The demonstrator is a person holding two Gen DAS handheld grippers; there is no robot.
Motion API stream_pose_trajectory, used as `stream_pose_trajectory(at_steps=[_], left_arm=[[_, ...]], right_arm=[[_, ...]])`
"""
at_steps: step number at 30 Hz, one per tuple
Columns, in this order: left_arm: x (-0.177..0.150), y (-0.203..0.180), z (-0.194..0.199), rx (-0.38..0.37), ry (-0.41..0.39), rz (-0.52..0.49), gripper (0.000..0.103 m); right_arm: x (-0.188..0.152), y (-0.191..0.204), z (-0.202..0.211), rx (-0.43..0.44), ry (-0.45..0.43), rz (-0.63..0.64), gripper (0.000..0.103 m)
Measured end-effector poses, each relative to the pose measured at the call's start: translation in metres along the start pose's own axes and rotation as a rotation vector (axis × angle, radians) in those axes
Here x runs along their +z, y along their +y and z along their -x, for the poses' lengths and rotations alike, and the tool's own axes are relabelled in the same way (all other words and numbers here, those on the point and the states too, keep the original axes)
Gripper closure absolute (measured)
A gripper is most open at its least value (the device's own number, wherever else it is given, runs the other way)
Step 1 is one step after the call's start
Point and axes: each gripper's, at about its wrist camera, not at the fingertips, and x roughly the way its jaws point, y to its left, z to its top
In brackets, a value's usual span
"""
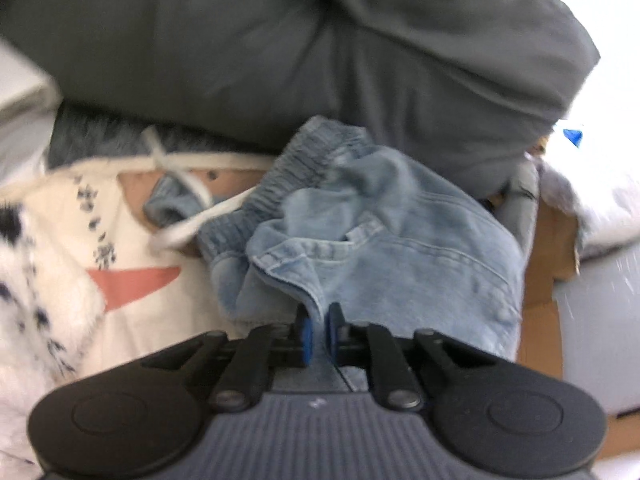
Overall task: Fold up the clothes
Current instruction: 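Lift the jeans waist with the left tool while the right tool hovers over the leg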
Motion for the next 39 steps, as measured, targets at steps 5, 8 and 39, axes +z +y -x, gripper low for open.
stream_pose_trajectory(at_steps=[5,8,39], left_arm=[[0.004,-0.027,0.022,-0.017,-0.016,-0.065,0.096],[0.002,-0.047,0.036,-0.043,-0.021,-0.121,0.097],[-0.060,-0.222,0.038,-0.280,0.125,-0.476,0.097]], right_arm=[[0.001,0.000,0.004,0.021,-0.029,-0.003,0.042],[0.003,0.002,0.007,0.047,-0.047,-0.002,0.042],[0.013,0.021,-0.011,0.155,-0.071,0.061,0.043]])
